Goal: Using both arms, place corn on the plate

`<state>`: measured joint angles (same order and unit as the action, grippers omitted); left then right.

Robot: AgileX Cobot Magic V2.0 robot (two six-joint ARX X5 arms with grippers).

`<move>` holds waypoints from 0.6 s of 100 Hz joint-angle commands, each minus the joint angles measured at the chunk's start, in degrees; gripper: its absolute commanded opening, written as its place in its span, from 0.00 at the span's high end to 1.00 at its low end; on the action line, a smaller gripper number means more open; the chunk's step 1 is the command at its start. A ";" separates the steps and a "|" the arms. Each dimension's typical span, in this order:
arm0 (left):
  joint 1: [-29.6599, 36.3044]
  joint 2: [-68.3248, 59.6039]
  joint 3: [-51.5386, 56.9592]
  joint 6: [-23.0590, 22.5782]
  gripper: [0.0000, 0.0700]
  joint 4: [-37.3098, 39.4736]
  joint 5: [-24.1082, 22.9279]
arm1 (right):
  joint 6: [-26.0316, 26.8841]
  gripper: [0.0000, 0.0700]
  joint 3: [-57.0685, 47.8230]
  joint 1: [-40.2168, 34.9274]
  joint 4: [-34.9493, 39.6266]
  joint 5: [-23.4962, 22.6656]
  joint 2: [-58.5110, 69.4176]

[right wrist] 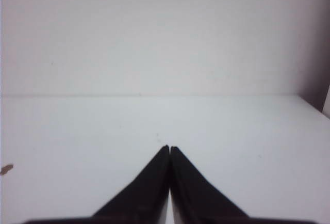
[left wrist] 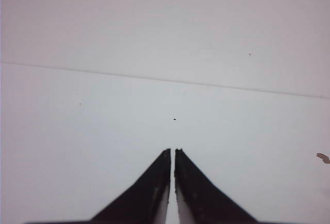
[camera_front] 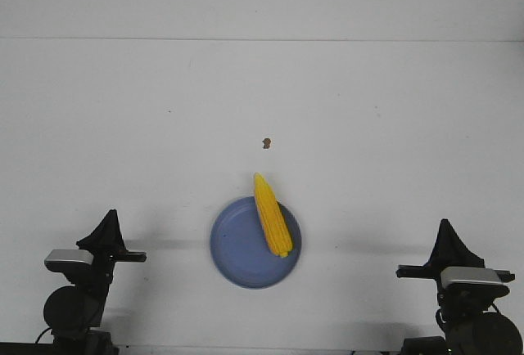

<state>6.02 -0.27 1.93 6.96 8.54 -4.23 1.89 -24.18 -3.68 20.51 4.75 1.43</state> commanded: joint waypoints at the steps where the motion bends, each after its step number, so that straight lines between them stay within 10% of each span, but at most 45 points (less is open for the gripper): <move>1: -0.07 0.09 -1.14 -0.09 0.98 0.55 -0.04 | -0.24 1.00 2.27 0.02 -2.45 0.22 -1.46; 60: -0.04 0.09 -1.14 -0.07 0.98 0.57 -0.04 | -0.17 1.00 19.76 2.67 -22.29 -0.17 -1.36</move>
<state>6.02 -0.27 1.93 6.96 8.54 -4.23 1.78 -5.45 -1.06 0.32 4.73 0.14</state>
